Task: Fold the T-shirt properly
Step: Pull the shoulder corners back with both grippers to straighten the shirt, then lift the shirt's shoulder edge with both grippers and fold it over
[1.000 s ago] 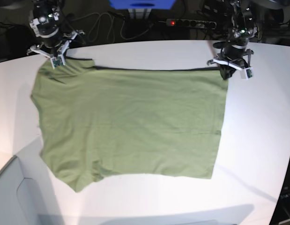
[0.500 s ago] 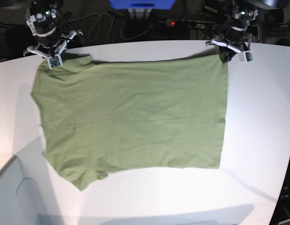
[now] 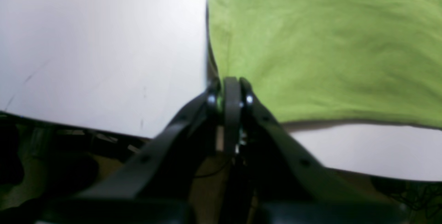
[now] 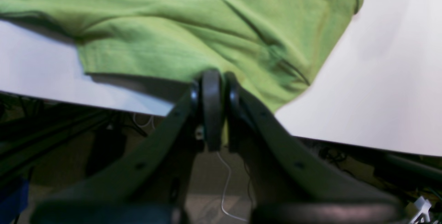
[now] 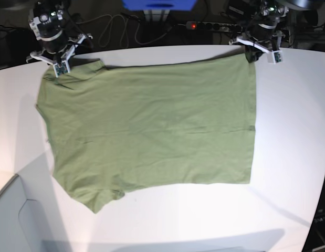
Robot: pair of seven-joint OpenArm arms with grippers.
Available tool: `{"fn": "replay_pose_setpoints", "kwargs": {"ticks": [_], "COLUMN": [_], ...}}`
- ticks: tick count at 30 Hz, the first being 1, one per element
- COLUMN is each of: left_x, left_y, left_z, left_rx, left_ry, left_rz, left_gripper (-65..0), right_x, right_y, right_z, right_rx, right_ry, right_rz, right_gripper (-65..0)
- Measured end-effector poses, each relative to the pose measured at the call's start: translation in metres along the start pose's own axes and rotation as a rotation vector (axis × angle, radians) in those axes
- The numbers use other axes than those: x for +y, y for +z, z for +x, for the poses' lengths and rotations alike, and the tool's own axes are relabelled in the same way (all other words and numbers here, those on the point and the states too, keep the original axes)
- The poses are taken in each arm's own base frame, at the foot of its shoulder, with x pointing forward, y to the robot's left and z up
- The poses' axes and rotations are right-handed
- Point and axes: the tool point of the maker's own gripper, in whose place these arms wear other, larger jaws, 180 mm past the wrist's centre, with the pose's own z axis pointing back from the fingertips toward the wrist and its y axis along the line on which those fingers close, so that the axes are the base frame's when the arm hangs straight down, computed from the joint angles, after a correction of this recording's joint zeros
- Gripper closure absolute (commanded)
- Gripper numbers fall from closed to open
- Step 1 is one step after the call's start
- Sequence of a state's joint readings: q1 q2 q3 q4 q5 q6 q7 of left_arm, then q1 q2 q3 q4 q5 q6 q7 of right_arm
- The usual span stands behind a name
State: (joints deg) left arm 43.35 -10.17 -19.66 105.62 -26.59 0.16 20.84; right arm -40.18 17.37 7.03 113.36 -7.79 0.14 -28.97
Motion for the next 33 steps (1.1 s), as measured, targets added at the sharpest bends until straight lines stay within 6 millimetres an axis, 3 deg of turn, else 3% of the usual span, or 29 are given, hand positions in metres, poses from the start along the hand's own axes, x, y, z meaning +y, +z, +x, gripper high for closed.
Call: {"fn": "replay_pose_setpoints", "kwargs": {"ticks": [7,20,27,33], "left_x": [0.000,-0.019,-0.018,-0.018], "left_y": [-0.003,-0.031,-0.053,-0.063], "left_z": [0.002,0.075,0.097,0.105], "left_rx": [-0.006,-0.190,-0.232,-0.243], "left_ry": [-0.002,0.002,0.028,0.043], "left_rz": [0.001,-0.044,-0.044,-0.043], "left_gripper": [0.0,0.0,0.0,0.0], "right_x": [-0.012,-0.021,-0.028,-0.034], "right_y": [-0.004,-0.025,-0.059,-0.073], "right_z": [0.014,0.080,0.076,0.094], "right_rx": [-0.035,-0.187,-0.140,-0.166], "right_ry": [0.006,0.052,0.069,0.062], "right_rz": [-0.027,-0.012,0.013,0.017], "right_gripper": [-0.2,-0.2,-0.2,-0.2]}}
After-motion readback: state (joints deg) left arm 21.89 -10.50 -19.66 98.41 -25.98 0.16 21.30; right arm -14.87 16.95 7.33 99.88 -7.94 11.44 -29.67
